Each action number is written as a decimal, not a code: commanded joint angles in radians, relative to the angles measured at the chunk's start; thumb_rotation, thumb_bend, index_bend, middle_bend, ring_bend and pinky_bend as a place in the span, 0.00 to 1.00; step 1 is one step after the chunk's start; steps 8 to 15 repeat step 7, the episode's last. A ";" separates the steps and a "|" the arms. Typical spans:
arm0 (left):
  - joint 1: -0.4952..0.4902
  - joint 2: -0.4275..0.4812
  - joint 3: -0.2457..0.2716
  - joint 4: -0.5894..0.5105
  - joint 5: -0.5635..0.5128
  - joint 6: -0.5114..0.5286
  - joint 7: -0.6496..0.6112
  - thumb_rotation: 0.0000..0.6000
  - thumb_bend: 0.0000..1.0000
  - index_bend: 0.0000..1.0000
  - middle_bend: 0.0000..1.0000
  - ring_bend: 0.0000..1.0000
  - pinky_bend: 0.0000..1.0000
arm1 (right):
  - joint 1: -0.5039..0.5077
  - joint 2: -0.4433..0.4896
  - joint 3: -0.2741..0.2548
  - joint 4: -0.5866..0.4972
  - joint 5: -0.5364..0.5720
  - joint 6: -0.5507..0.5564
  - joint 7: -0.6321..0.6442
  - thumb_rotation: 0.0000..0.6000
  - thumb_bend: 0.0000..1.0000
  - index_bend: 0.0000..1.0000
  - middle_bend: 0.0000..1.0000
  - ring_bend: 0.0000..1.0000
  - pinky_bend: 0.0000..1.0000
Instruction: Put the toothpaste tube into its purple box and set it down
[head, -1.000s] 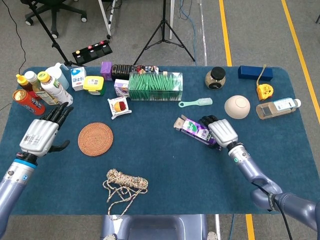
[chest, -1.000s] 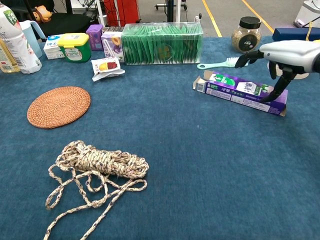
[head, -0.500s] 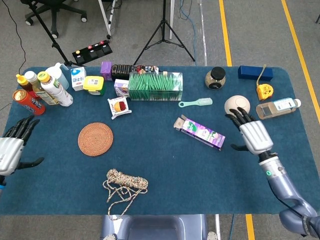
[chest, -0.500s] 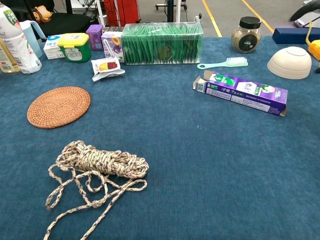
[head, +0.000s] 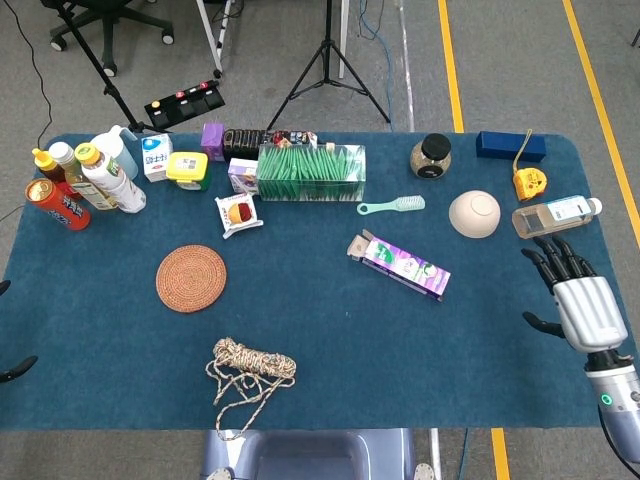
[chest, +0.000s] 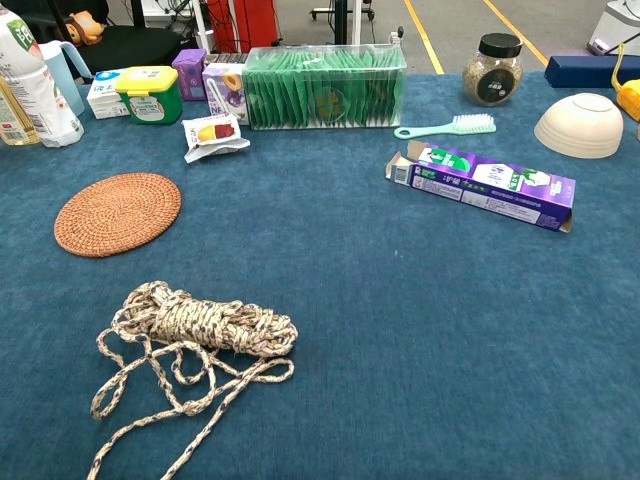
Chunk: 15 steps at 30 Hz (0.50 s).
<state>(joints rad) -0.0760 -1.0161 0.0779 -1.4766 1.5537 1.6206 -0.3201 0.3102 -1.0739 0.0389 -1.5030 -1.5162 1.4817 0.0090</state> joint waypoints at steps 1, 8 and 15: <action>0.019 -0.019 0.005 0.027 0.019 0.026 -0.017 1.00 0.11 0.00 0.00 0.00 0.15 | -0.029 0.005 -0.014 -0.003 -0.006 0.018 -0.029 1.00 0.00 0.14 0.06 0.02 0.22; 0.048 -0.026 0.003 0.051 0.030 0.053 -0.029 1.00 0.11 0.00 0.00 0.00 0.15 | -0.064 0.005 -0.015 -0.018 0.007 0.030 -0.049 1.00 0.00 0.13 0.05 0.01 0.21; 0.048 -0.026 0.003 0.051 0.030 0.053 -0.029 1.00 0.11 0.00 0.00 0.00 0.15 | -0.064 0.005 -0.015 -0.018 0.007 0.030 -0.049 1.00 0.00 0.13 0.05 0.01 0.21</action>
